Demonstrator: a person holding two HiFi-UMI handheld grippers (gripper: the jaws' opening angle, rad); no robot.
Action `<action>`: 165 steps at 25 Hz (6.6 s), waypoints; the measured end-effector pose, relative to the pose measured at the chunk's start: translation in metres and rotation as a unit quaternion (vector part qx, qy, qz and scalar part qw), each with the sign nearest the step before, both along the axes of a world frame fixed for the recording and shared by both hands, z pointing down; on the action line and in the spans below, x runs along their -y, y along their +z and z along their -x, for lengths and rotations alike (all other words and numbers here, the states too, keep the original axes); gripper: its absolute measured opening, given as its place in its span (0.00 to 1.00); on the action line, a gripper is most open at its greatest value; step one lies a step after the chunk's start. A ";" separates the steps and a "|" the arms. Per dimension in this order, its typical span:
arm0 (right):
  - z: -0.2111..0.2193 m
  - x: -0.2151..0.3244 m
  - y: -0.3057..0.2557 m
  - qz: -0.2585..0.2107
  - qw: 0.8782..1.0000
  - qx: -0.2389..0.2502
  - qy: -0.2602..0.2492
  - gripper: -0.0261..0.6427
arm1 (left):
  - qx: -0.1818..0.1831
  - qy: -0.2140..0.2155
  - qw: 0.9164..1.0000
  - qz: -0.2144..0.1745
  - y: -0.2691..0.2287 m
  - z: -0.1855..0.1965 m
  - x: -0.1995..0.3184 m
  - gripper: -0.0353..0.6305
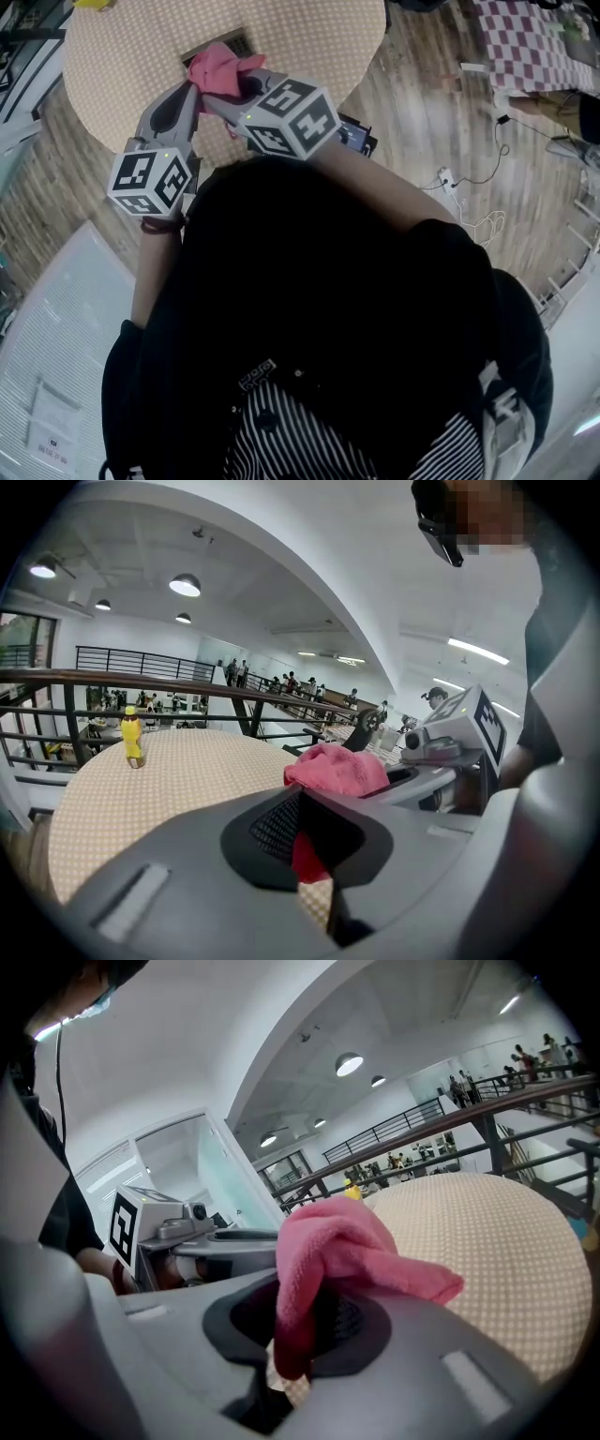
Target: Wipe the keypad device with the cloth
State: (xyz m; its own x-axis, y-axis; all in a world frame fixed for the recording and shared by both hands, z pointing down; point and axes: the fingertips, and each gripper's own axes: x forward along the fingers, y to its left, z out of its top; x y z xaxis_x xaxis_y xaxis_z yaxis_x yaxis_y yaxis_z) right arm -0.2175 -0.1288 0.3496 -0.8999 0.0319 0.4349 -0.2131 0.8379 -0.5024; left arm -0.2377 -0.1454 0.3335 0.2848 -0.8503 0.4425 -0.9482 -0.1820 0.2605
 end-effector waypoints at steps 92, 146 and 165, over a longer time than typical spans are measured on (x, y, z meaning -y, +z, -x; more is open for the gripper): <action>0.060 0.070 0.290 0.133 0.948 -0.260 0.127 0.13 | 0.144 0.256 0.926 0.239 0.231 0.075 0.132 0.06; 0.065 0.070 0.281 0.175 0.941 -0.248 0.146 0.13 | 0.130 0.255 0.928 0.239 0.228 0.079 0.130 0.06; 0.091 0.097 0.239 0.129 0.960 -0.219 0.117 0.13 | 0.142 0.260 0.927 0.231 0.226 0.078 0.130 0.06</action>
